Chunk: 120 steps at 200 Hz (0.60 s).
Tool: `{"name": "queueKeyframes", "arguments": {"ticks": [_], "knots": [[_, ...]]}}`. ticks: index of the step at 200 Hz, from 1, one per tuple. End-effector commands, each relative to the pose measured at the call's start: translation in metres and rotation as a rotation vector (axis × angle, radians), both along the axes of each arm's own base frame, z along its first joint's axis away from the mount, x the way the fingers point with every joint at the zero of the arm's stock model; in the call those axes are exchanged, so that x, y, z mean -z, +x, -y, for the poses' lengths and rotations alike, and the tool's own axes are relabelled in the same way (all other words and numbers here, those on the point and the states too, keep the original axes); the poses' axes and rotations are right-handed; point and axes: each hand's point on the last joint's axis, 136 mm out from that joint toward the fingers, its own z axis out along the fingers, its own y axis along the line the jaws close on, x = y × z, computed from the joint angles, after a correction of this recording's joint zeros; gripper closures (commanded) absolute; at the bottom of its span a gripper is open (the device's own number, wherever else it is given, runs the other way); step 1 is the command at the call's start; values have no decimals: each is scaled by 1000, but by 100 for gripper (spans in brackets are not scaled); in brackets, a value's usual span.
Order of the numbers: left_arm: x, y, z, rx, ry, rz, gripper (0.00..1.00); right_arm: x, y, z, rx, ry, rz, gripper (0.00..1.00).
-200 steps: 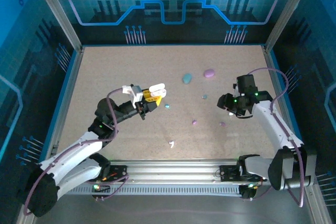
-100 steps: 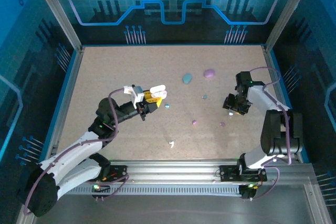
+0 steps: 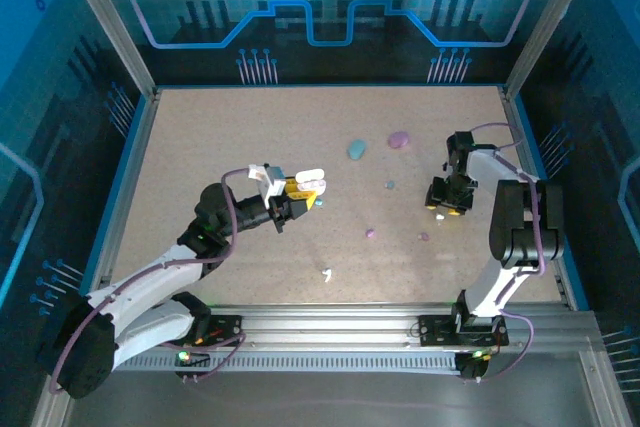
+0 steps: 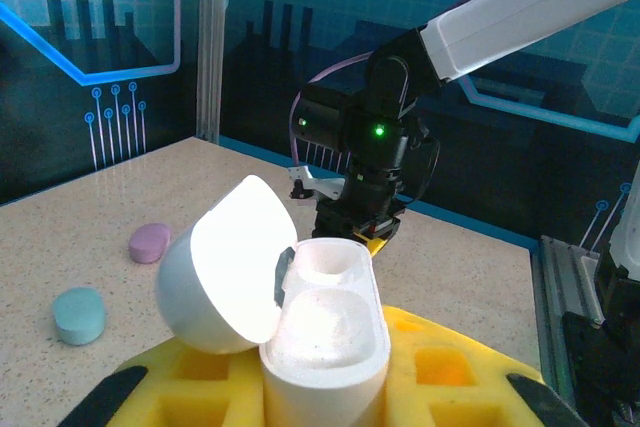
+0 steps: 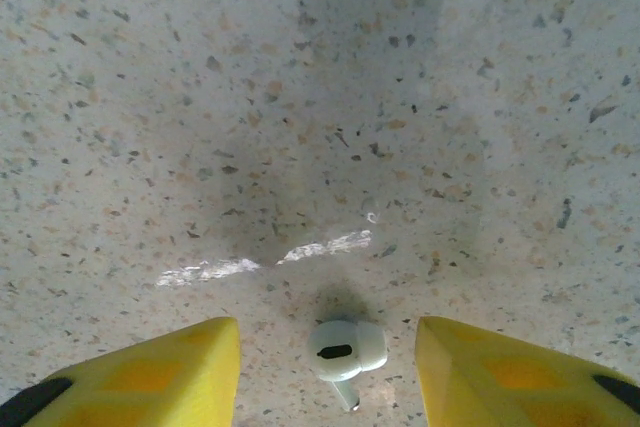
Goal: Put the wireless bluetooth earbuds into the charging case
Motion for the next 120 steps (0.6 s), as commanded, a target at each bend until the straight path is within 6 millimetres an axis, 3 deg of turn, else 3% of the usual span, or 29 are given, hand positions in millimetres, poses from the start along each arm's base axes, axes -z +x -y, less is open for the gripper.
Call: {"name": "queueKeyframes", "arguments": {"ticks": [1, 120], "knots": [[-14, -5, 3, 22, -21, 56, 80, 1, -4, 4, 3, 0, -35, 49], [-14, -5, 3, 23, -27, 50, 79, 17, -15, -1, 27, 28, -82, 55]]}}
